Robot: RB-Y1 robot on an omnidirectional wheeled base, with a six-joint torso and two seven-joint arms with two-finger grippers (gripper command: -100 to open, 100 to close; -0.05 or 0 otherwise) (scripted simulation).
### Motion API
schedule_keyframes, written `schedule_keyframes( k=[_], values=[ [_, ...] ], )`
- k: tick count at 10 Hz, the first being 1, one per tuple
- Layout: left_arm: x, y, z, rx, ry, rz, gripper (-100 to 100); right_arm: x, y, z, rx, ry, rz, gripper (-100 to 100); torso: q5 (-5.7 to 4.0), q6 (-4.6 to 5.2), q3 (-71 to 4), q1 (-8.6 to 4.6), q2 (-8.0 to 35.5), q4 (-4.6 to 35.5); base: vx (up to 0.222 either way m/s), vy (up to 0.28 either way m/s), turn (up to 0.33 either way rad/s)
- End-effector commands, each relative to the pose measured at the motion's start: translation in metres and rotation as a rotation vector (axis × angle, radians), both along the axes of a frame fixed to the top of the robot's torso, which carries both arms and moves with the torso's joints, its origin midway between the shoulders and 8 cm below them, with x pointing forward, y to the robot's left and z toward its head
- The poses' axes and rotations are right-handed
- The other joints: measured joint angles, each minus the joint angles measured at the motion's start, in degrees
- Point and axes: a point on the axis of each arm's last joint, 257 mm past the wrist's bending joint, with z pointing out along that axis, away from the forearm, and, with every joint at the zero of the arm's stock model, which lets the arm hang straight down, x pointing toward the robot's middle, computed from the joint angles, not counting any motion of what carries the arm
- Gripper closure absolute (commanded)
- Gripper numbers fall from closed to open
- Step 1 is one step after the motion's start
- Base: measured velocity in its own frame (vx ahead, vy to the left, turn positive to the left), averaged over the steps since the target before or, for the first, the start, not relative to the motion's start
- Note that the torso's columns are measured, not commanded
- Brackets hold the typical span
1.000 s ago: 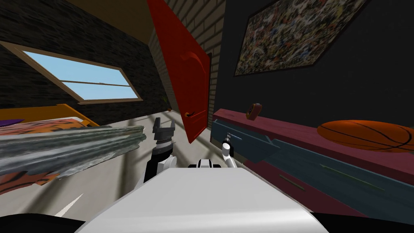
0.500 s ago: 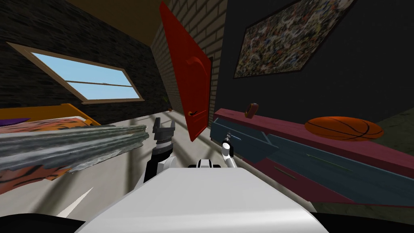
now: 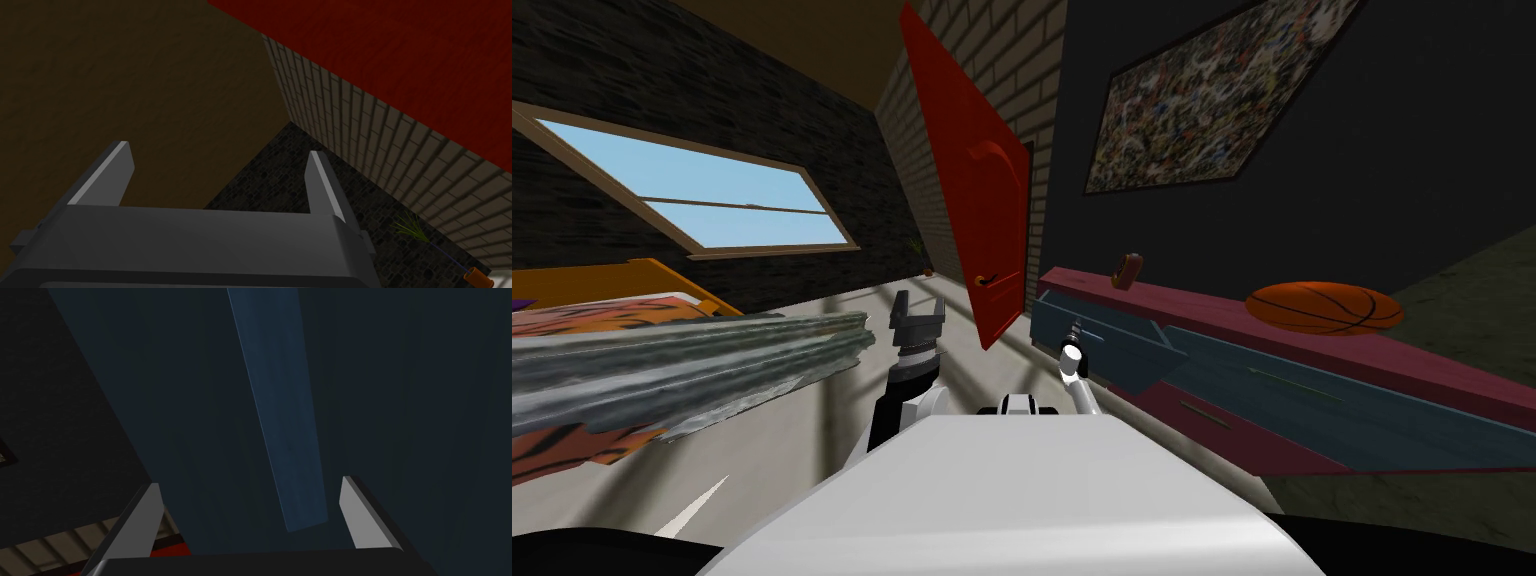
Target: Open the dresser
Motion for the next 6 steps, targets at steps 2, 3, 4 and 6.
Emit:
schedule_keyframes(
  k=[2,3,4,6],
  values=[
    [0.000,0.000,0.000,0.000,0.000,0.000,0,0.018,0.004,0.015,0.001,-0.001,0.021,-100,-0.01,0.00,-0.03,-0.02,-0.05,-0.02,-0.034,0.021,-0.055],
    [0.000,0.000,0.000,0.000,0.000,0.000,0,0.018,0.004,0.015,-0.008,0.005,0.022,-100,0.01,0.01,-0.02,0.00,-0.02,0.01,-0.027,0.019,-0.028],
    [0.000,0.000,0.000,0.000,0.000,0.000,0,0.025,0.006,0.021,-0.008,0.003,0.031,-100,0.04,0.01,0.01,0.03,0.03,0.08,-0.024,0.018,-0.051],
    [0.000,0.000,0.000,0.000,0.000,0.000,0,0.032,0.008,0.027,-0.008,0.001,0.040,-100,0.14,-0.06,0.10,0.15,0.18,0.26,-0.029,0.017,-0.047]
  ],
)
